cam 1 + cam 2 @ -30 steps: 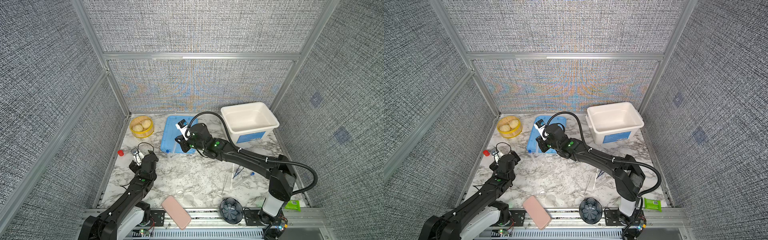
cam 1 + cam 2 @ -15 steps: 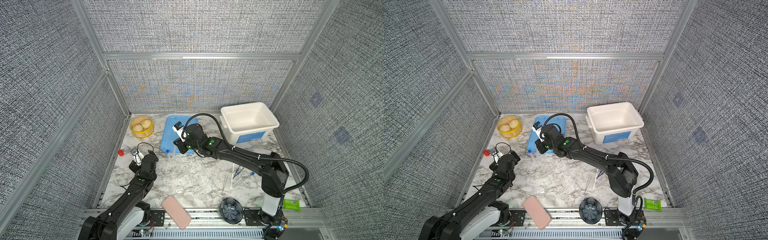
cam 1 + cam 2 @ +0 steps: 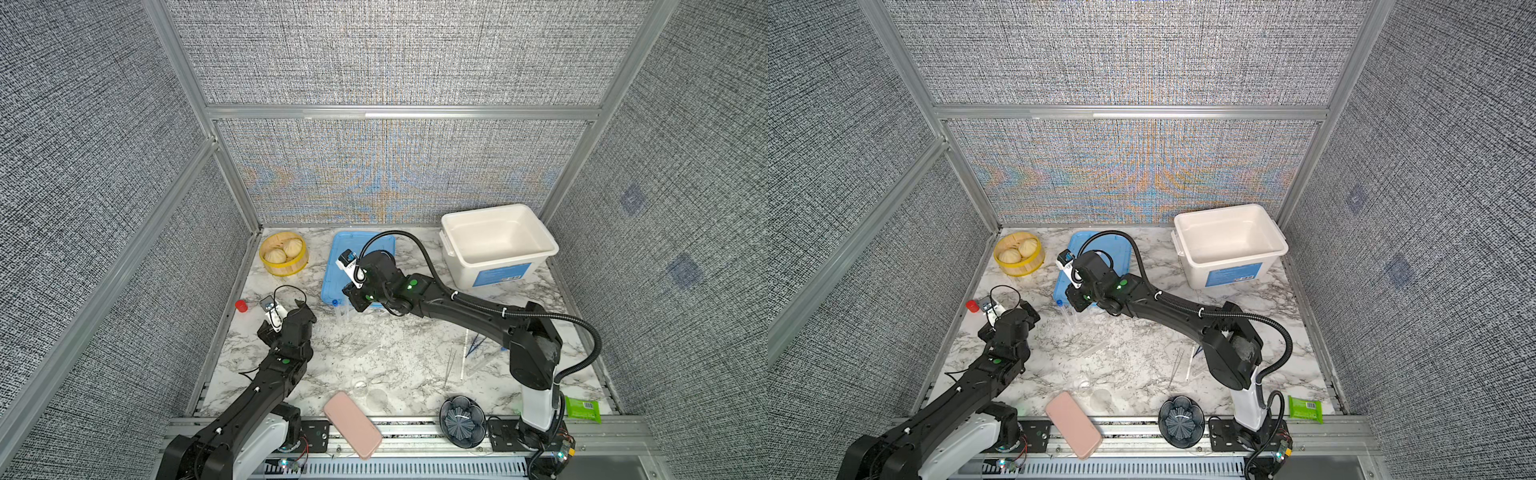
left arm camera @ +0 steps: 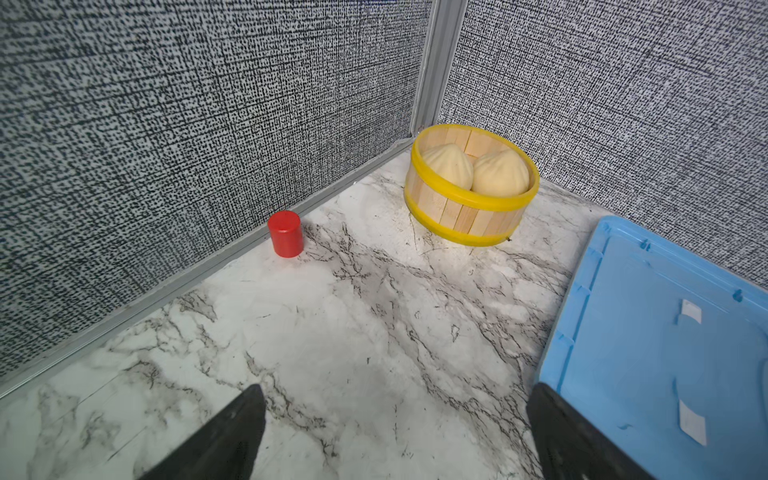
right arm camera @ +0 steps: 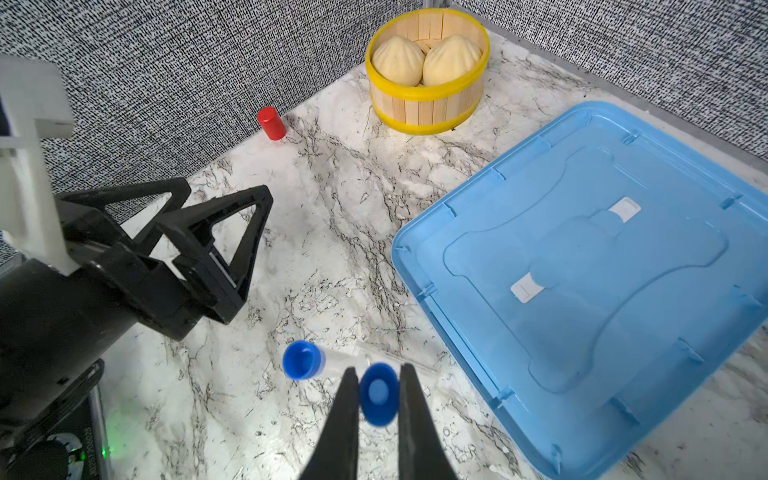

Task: Organize the chemistry lab equipment
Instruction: 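Lower the test tube beside the first tube and open the right gripper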

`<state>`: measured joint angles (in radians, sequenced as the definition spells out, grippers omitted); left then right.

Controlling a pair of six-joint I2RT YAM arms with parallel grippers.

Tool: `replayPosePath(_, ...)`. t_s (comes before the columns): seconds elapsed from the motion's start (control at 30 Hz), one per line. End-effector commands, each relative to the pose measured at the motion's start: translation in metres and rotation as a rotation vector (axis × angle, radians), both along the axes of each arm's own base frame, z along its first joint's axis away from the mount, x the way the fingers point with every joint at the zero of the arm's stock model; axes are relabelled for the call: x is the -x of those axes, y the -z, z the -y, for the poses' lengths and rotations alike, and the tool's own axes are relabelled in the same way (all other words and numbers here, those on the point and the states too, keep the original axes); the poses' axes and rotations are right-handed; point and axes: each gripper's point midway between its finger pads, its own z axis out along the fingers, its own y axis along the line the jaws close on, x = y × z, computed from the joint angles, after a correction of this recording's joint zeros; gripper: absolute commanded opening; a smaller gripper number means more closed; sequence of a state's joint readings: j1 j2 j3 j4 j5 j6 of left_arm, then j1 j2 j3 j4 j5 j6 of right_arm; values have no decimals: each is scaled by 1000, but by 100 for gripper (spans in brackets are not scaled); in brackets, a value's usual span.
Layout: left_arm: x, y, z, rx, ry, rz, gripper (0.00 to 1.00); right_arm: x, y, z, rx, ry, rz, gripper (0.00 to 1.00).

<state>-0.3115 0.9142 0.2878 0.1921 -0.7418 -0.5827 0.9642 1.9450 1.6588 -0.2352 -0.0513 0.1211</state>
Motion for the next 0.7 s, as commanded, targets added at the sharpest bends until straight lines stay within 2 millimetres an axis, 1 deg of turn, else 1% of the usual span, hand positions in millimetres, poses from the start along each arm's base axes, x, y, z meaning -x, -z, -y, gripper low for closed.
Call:
replayPosePath(0.0, 0, -3, -3, -3, -18, 17, 99, 1, 6, 1, 29, -4, 1, 13)
replayPosePath(0.23, 0, -3, -3, -5, -21, 16, 99, 0, 5, -4, 33, -14, 24, 12)
replayPosePath(0.37, 0, -3, -3, -3, -21, 17, 99, -3, 2, -5, 28, -10, 39, 12)
replayPosePath(0.67, 0, -4, -4, -2, -24, 20, 99, -1, 0, -6, 39, -22, 65, 12)
